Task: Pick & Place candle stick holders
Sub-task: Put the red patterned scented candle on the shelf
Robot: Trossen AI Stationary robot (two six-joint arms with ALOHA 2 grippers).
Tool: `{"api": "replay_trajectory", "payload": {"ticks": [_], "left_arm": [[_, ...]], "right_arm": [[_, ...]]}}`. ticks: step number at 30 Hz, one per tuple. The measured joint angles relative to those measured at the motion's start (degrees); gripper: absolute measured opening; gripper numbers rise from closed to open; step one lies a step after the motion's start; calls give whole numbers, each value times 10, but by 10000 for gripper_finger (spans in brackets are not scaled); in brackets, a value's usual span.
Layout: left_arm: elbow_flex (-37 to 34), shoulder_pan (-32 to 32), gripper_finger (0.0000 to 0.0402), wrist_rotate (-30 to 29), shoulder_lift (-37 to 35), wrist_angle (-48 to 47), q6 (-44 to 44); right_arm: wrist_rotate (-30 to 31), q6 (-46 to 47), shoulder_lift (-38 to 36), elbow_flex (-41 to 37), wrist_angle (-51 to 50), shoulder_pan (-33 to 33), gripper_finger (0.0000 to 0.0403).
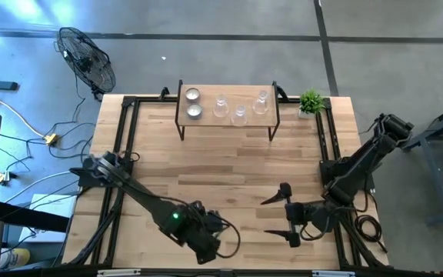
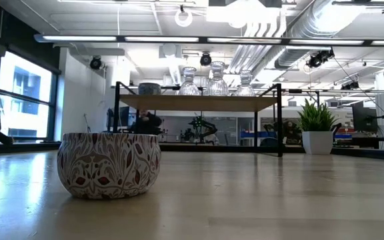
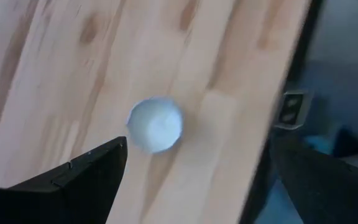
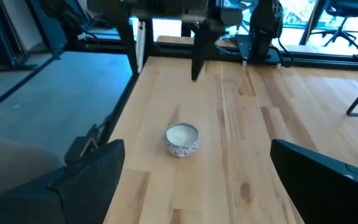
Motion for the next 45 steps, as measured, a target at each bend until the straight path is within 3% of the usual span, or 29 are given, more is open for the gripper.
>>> {"api": "replay_trajectory", "payload": {"ticks": [3,8,11,17,24,45], "left_arm": [[26,7,387,24,30,-63,5],[28,43,387,159,49,-44,-32],[27,64,387,197,50,-35,-51],[26,98,387,174,54,-60,-50],[26,121,387,171,60,-76,-109],[-86,107,387,189,69,53,-111]], "right_arm": [[7,4,0,0,4,9,397],[25,12,0,0,11,23,397],[25,13,0,0,21,31,397],[33,13,0,0,34,50,397],[58,25,0,0,34,77,397],[85,22,0,0,16,122,397]]}}
